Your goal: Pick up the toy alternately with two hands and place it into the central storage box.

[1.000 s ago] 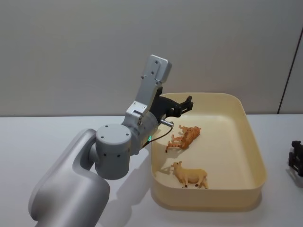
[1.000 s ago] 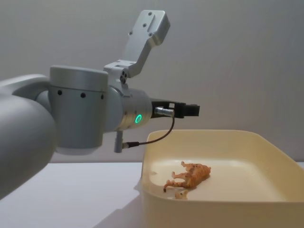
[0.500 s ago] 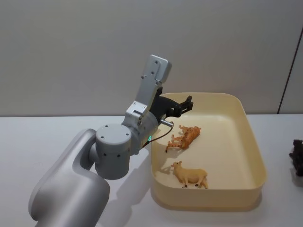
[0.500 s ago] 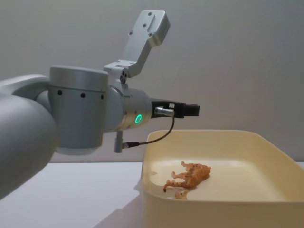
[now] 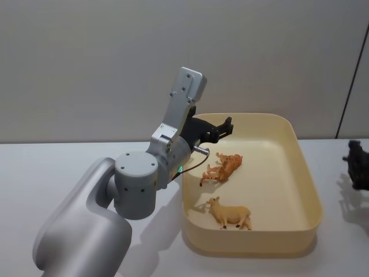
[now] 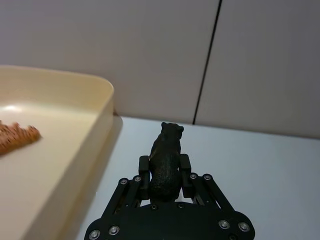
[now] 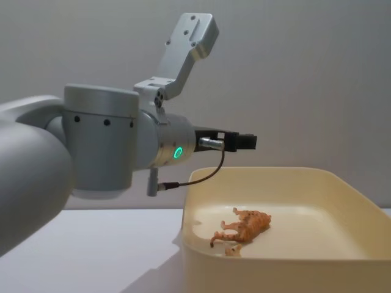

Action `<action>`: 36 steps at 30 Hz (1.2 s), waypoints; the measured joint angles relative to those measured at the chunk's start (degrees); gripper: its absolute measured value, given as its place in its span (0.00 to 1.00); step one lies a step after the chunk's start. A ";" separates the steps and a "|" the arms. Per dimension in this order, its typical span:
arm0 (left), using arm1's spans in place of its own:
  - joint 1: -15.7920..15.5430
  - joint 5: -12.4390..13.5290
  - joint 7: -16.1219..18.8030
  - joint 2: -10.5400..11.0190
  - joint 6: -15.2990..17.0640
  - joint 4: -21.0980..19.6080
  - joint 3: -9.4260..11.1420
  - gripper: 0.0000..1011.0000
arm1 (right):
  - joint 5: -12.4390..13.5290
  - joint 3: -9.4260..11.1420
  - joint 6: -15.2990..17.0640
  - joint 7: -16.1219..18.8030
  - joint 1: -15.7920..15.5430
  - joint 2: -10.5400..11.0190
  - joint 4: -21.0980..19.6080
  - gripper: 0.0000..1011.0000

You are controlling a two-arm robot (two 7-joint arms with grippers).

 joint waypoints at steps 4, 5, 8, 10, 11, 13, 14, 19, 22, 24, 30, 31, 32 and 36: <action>0.00 0.00 0.00 0.00 0.00 0.00 0.00 0.99 | 0.71 -0.36 -0.30 1.28 0.88 -0.67 -1.92 0.32; 0.00 0.00 0.00 0.00 0.00 0.00 0.00 0.99 | 0.82 -0.47 -0.31 1.50 1.04 -0.81 -2.17 0.32; 0.00 0.00 0.00 0.00 0.00 0.00 0.00 0.99 | 1.07 -0.96 -0.18 2.69 1.77 -1.43 -2.92 0.32; 0.00 0.00 0.00 0.00 0.00 0.00 0.00 0.99 | 1.14 -1.32 0.05 3.30 2.23 -1.82 -3.20 0.32; 0.00 0.00 0.00 0.00 0.00 0.00 0.00 0.99 | 1.15 -1.74 0.39 4.02 2.75 -2.30 -3.38 0.32; 0.00 0.00 0.00 0.00 0.00 0.00 0.00 0.99 | 1.12 -2.36 1.03 5.03 3.52 -3.08 -3.43 0.32; 0.00 0.00 0.00 0.00 0.00 0.00 0.00 0.99 | 1.08 -2.59 1.17 5.25 3.78 -3.34 -3.43 0.32; 0.00 0.00 0.00 0.00 0.00 0.00 0.00 0.99 | 0.16 -4.40 2.74 7.25 5.91 -5.58 -2.48 0.32; 0.00 0.00 0.00 0.00 0.00 0.00 0.00 0.99 | -0.36 -5.17 3.25 7.86 6.69 -6.42 -1.70 0.32; 0.00 0.00 0.00 0.00 0.00 0.00 0.00 0.99 | -0.93 -5.85 3.73 8.48 7.43 -7.19 -0.93 0.32; 0.00 0.00 0.00 0.00 0.00 0.00 0.00 0.99 | -1.95 -7.10 4.49 9.54 8.88 -8.68 0.53 0.46; 0.00 0.00 0.00 0.00 0.00 0.00 0.00 0.99 | -2.06 -7.23 4.56 9.65 9.03 -8.82 0.70 0.48; 0.00 0.00 0.00 0.00 0.00 0.00 0.00 0.99 | -2.23 -7.46 4.68 9.84 9.28 -9.07 0.96 0.52; 0.00 0.00 0.00 0.00 0.00 0.00 0.00 0.99 | -2.61 -7.92 4.98 10.25 9.80 -9.61 1.48 0.63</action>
